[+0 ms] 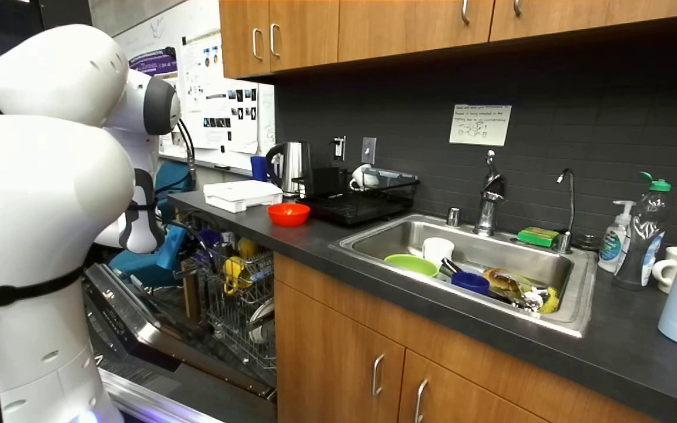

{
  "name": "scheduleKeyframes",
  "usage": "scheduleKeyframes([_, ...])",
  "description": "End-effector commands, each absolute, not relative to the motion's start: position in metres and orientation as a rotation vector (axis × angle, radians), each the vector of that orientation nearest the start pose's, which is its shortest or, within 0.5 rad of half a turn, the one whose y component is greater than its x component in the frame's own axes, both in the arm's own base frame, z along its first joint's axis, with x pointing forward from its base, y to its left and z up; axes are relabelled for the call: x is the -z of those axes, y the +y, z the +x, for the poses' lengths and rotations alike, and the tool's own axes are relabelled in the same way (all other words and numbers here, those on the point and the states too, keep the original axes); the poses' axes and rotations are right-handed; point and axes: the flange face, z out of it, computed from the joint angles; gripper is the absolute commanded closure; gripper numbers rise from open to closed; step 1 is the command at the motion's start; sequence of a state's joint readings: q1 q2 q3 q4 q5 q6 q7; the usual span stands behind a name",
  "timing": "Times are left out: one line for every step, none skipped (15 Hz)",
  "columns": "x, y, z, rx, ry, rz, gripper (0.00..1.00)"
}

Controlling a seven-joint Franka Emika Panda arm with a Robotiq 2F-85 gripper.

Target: Pull out the upper dishrack in the dishwasher.

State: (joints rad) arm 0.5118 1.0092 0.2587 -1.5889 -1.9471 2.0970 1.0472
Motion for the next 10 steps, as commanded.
scheduleKeyframes([-0.05,0.399,0.494,-0.886,1.144,1.891,0.98])
scheduleKeyframes([-0.051,0.396,0.491,-0.887,1.149,1.896,0.98])
scheduleKeyframes([-0.051,0.395,0.488,-0.89,1.153,1.903,0.98])
scheduleKeyframes([-0.053,0.394,0.486,-0.894,1.157,1.91,0.98])
scheduleKeyframes([-0.054,0.392,0.484,-0.897,1.162,1.916,0.98])
scheduleKeyframes([-0.056,0.391,0.482,-0.903,1.166,1.924,0.98])
scheduleKeyframes([-0.056,0.39,0.479,-0.904,1.172,1.93,0.98])
scheduleKeyframes([-0.057,0.389,0.478,-0.905,1.178,1.935,0.98])
scheduleKeyframes([-0.058,0.387,0.476,-0.907,1.18,1.943,0.98])
scheduleKeyframes([-0.058,0.386,0.475,-0.91,1.18,1.951,0.98])
